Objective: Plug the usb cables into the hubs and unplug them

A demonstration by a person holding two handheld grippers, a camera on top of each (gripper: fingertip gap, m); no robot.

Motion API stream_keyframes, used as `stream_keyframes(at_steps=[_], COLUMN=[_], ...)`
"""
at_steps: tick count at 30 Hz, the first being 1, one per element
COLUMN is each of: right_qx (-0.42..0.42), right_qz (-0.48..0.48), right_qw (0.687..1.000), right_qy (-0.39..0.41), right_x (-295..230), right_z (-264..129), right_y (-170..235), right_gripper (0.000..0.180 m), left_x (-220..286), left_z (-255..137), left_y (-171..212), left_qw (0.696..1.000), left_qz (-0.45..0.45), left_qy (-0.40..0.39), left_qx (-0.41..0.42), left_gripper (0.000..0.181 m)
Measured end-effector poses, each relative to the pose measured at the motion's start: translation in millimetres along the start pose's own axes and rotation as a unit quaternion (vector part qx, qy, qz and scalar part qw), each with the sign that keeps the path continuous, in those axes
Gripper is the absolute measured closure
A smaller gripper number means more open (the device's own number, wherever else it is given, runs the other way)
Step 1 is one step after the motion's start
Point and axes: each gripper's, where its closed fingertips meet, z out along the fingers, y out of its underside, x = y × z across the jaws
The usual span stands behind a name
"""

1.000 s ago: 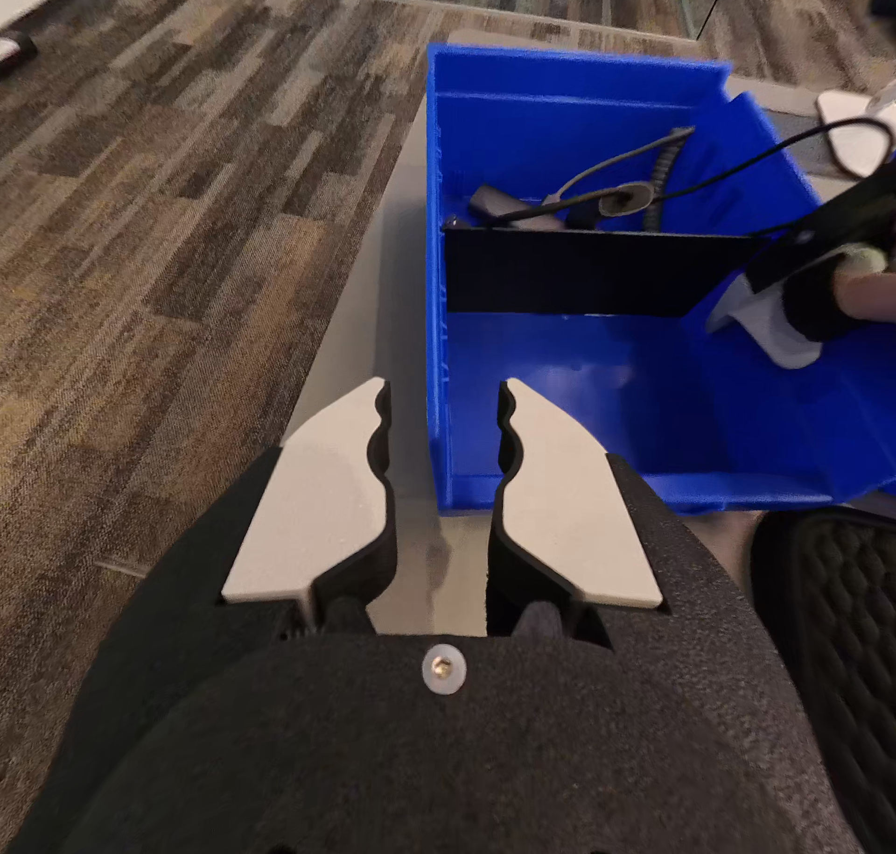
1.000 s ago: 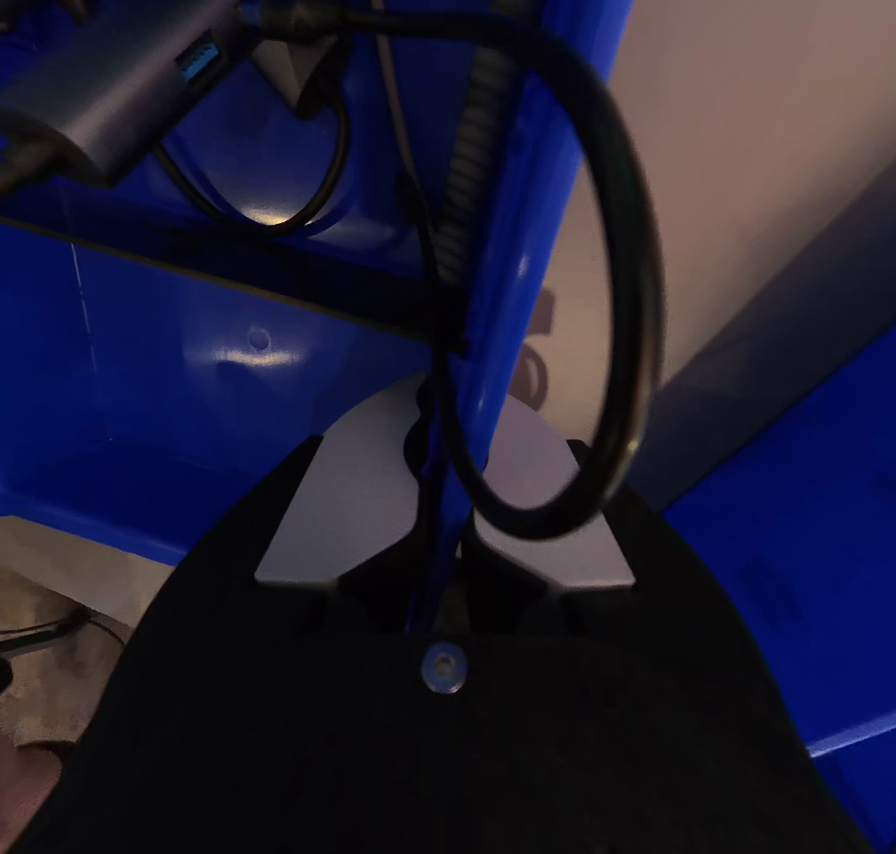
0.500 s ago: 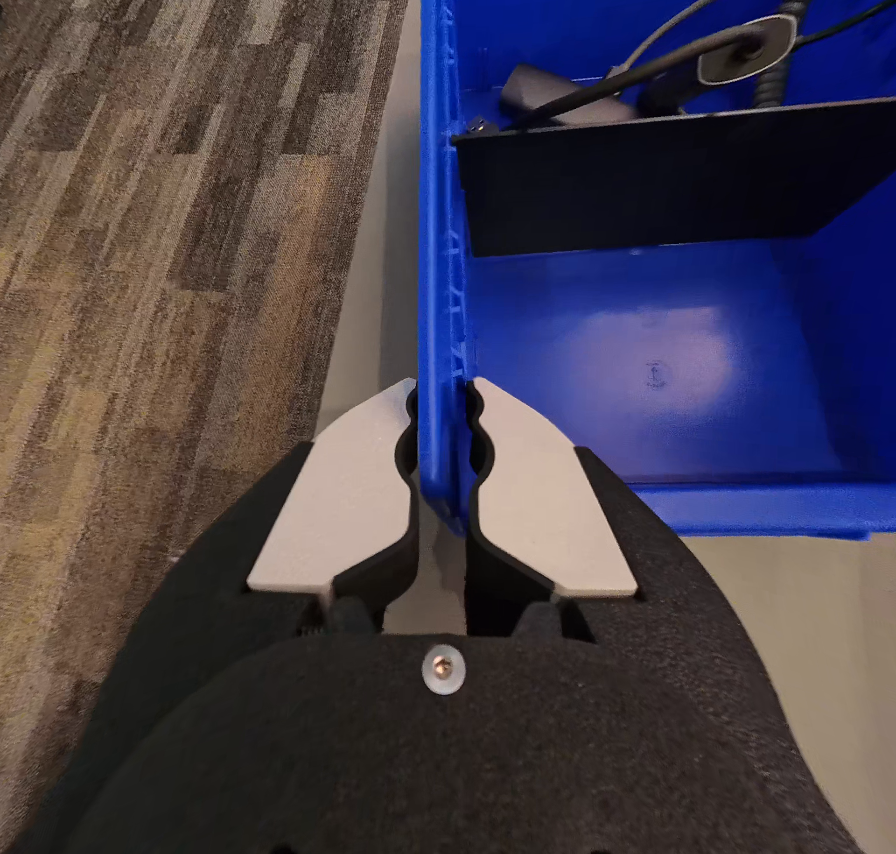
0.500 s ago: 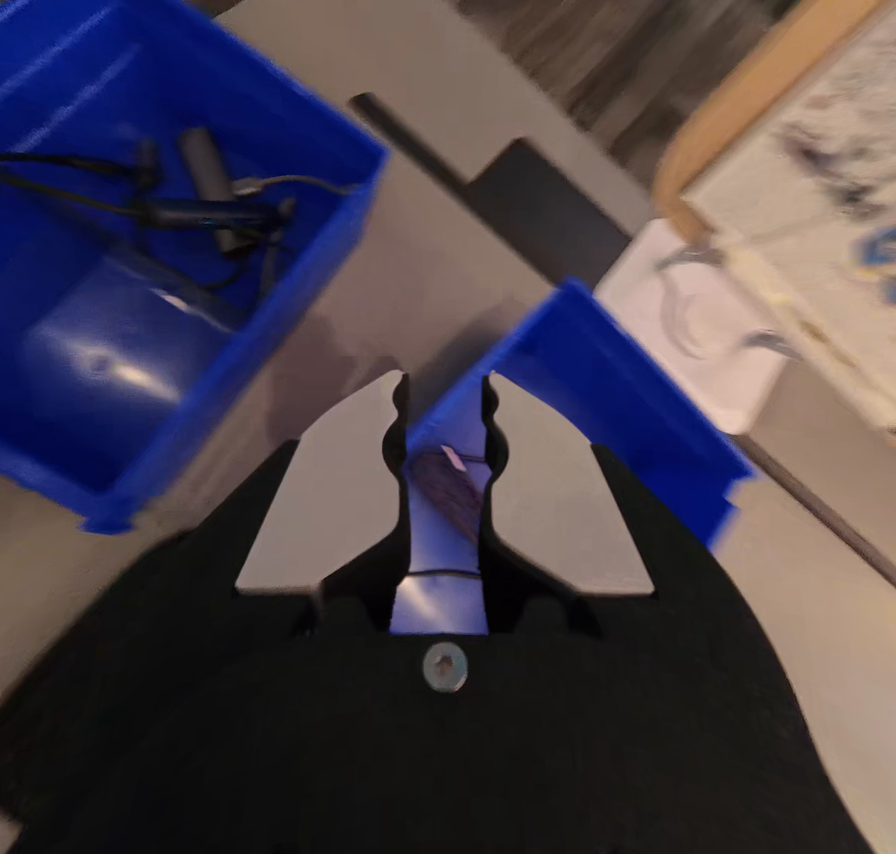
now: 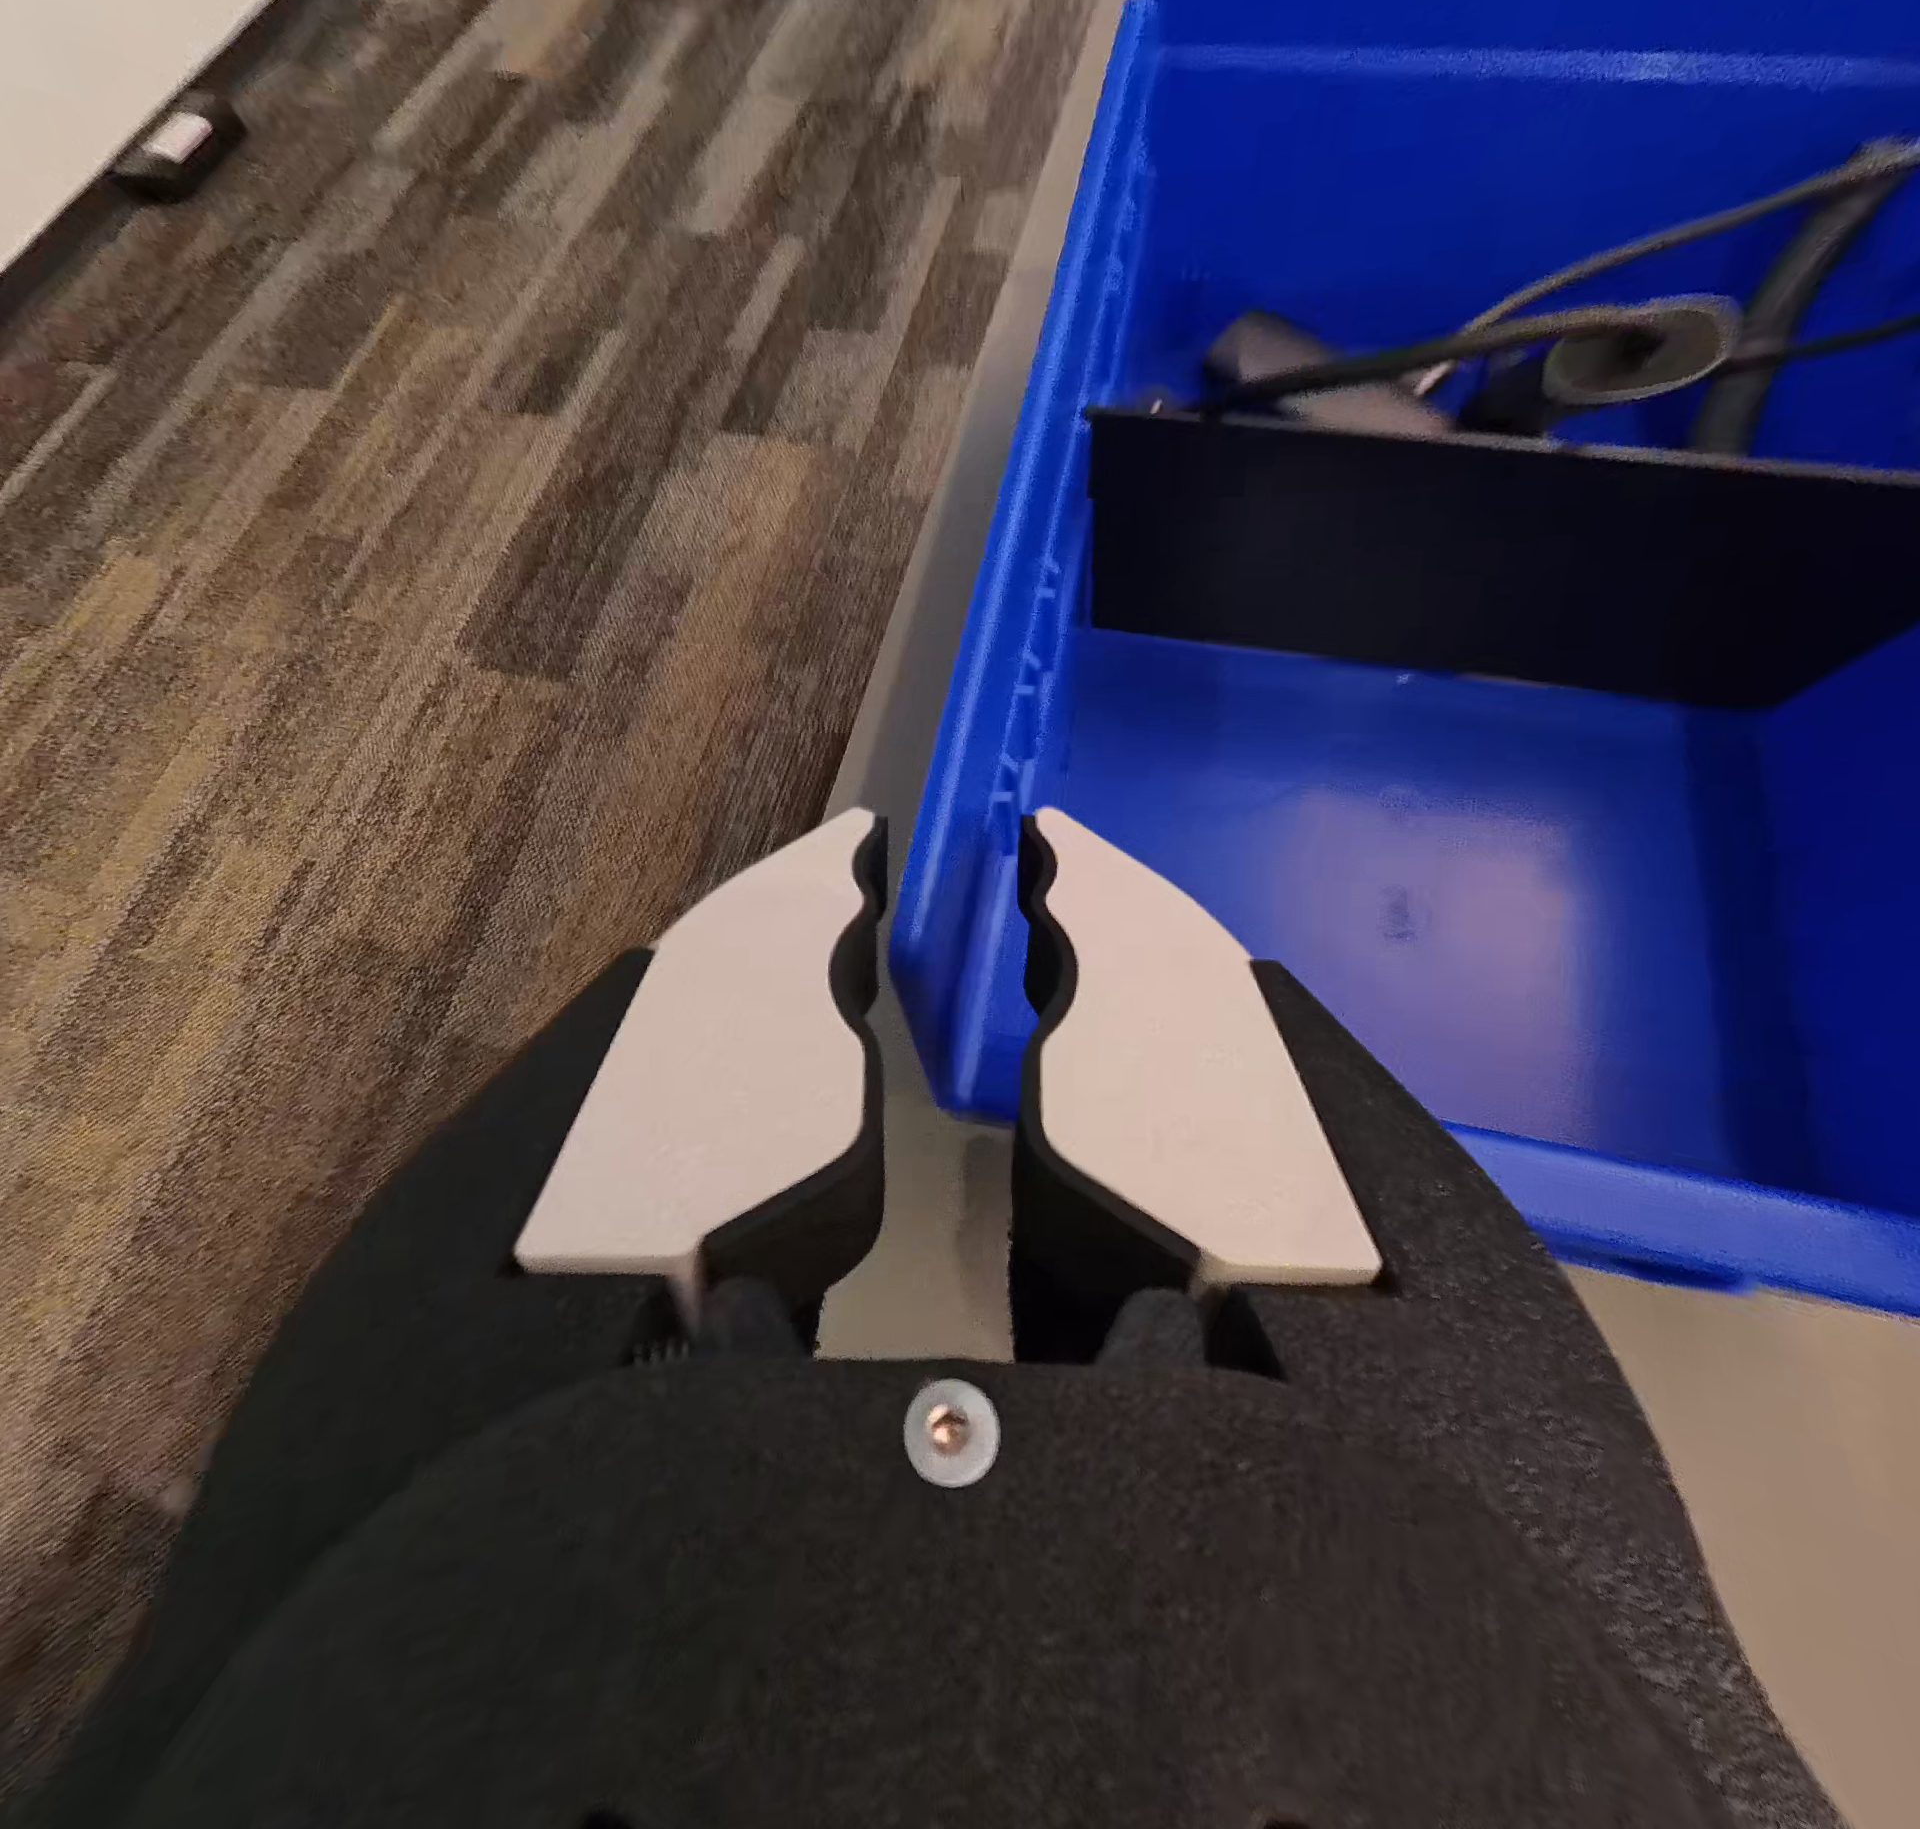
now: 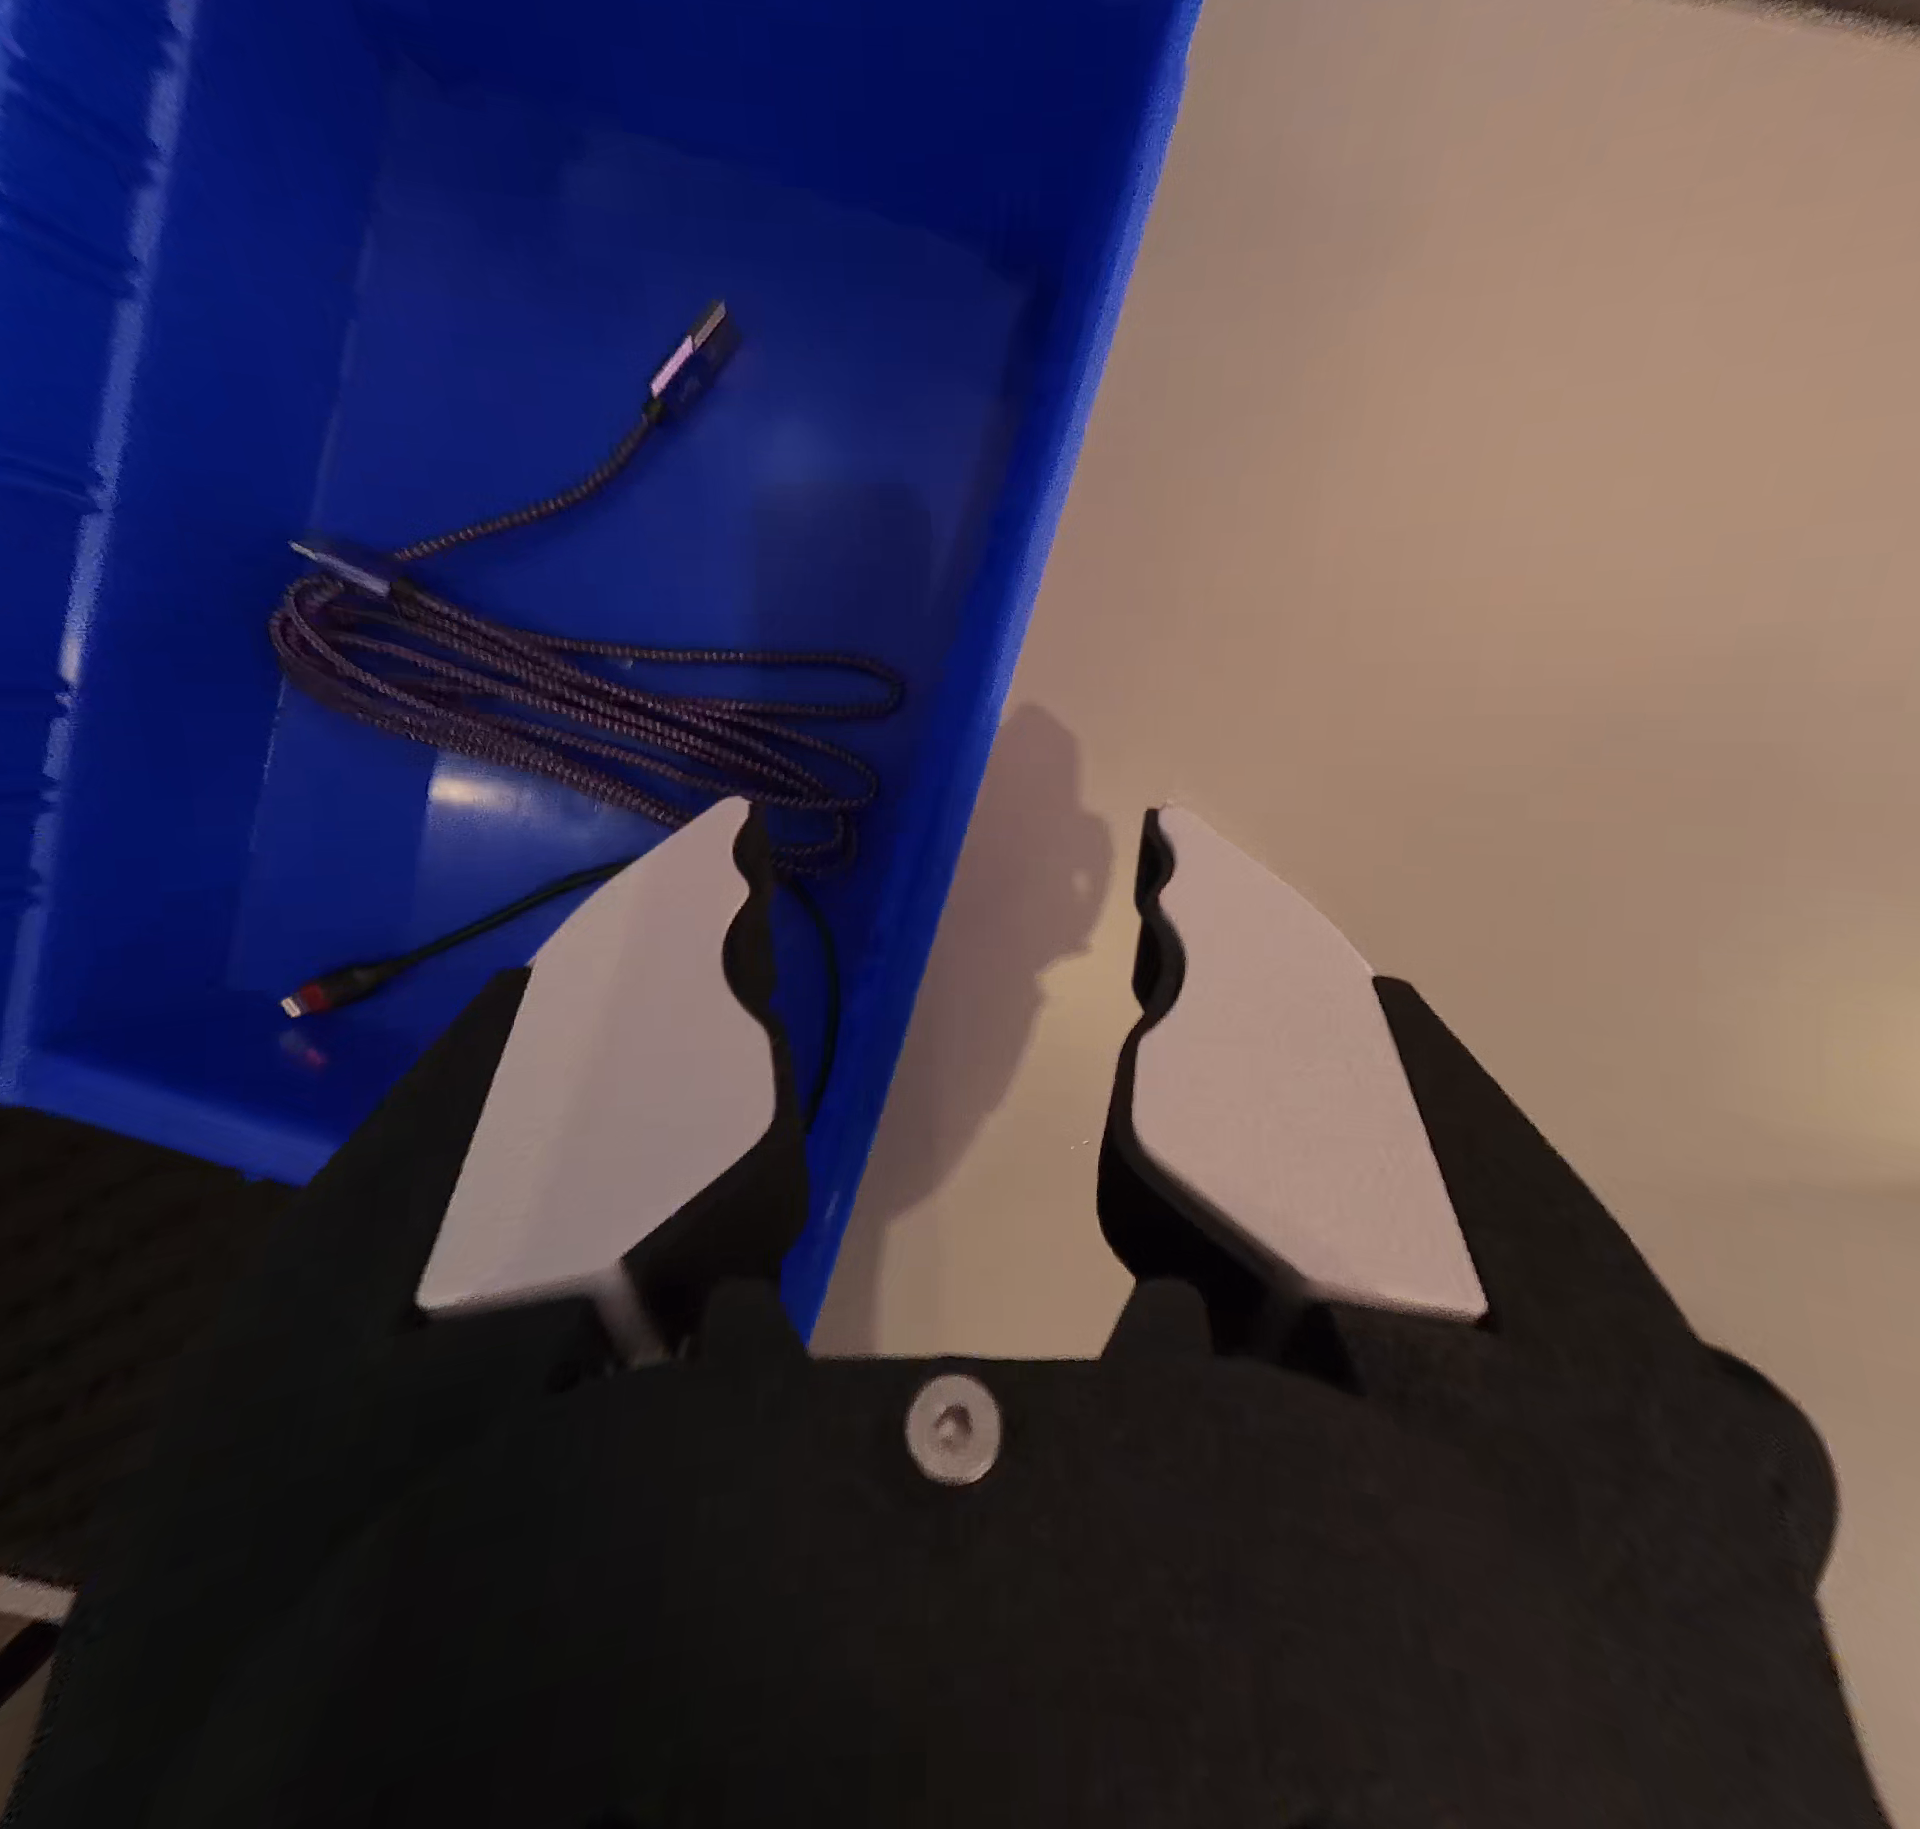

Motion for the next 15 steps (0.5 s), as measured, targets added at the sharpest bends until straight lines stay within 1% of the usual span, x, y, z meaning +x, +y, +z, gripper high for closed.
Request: stream_keyframes(at_steps=[1, 2, 3, 6, 7, 10, 13, 15], right_qx=[-0.023, -0.048, -0.07, -0.116, -0.12, -0.14, -0.153, -0.148], right_qz=[0.002, 0.0, -0.002, -0.026, -0.02, 0.006, 0.055, 0.06], right_qw=[1.0, 0.999, 0.997, 0.993, 0.993, 0.99, 0.985, 0.985], right_qy=[-0.005, -0.009, -0.007, 0.011, 0.005, -0.02, -0.056, -0.069], right_x=[-3.6, -7.5, -9.5, -7.9, -9.9, -11.9, -7.8, 3.0], right_z=[7.4, 14.7, 21.2, 35.7, 38.5, 38.4, 38.4, 38.6], right_y=[7.3, 15.2, 22.5, 36.8, 37.6, 37.0, 33.9, 26.7], right_gripper=[0.113, 0.119, 0.127, 0.163, 0.167, 0.171, 0.174, 0.174], left_x=[1.2, 1.5, 2.7, 13.2, 15.9, 21.5, 36.4, 47.6], left_z=[-9.0, -18.5, -28.0, -55.1, -62.9, -82.1, -98.1, -108.0], left_y=[-2.8, -4.3, -5.1, -4.3, -3.7, -2.2, -1.2, 1.8], left_qw=[1.0, 1.0, 0.999, 0.999, 0.999, 0.998, 0.998, 0.997], left_qz=[-0.008, -0.013, -0.016, -0.017, -0.017, -0.018, -0.034, -0.04], left_qy=[-0.002, -0.009, -0.014, -0.011, -0.013, -0.016, 0.012, 0.028], left_qx=[0.014, 0.024, 0.031, 0.042, 0.044, 0.05, 0.059, 0.066], left_gripper=[0.158, 0.155, 0.156, 0.158, 0.158, 0.158, 0.158, 0.158])
